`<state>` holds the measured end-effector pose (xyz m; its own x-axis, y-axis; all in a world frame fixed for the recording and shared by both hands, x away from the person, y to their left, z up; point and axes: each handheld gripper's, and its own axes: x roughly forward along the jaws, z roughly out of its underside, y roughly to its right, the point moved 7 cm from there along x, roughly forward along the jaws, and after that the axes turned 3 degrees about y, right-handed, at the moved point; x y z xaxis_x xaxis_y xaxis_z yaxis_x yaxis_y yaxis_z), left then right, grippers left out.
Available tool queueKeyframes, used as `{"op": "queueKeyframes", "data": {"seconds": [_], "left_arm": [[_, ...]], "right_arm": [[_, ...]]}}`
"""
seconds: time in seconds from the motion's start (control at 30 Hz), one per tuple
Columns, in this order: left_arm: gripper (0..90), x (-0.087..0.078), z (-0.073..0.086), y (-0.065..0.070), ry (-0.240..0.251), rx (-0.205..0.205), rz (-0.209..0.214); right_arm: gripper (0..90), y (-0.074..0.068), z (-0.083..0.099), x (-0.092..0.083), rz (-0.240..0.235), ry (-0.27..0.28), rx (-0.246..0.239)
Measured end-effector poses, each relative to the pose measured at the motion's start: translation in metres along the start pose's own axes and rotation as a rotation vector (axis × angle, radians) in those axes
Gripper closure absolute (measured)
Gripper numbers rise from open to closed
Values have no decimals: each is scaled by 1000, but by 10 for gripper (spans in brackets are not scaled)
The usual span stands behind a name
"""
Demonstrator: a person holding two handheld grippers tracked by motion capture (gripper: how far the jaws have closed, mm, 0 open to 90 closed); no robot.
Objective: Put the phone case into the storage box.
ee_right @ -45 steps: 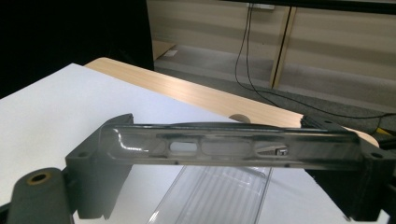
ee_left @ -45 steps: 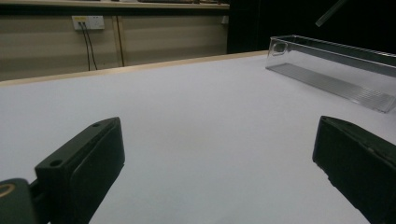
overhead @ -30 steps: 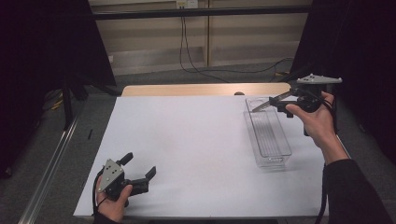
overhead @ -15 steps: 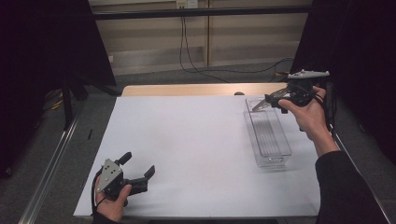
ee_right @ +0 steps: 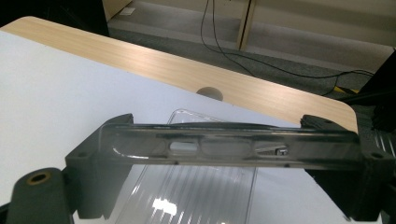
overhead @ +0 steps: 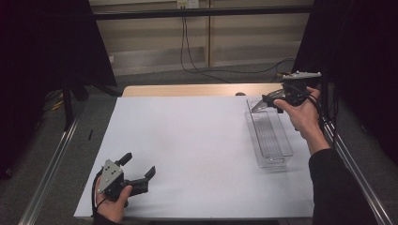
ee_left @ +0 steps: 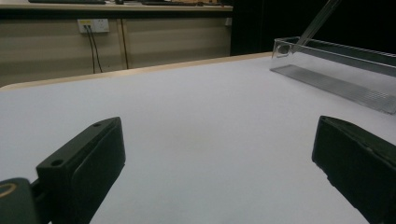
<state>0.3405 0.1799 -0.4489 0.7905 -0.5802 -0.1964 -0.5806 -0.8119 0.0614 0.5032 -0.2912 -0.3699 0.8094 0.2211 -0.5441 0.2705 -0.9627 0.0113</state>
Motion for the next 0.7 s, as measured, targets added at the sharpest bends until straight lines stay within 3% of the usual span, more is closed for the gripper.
{"op": "queueKeyframes", "data": {"seconds": [0.5, 0.7], "left_arm": [[27, 1, 0, 2, -4, 2, 9], [27, 1, 0, 1, -5, 10, 5]], "right_arm": [[119, 3, 7, 24, 39, -44, 46], [119, 1, 9, 28, 82, -49, 75]]}}
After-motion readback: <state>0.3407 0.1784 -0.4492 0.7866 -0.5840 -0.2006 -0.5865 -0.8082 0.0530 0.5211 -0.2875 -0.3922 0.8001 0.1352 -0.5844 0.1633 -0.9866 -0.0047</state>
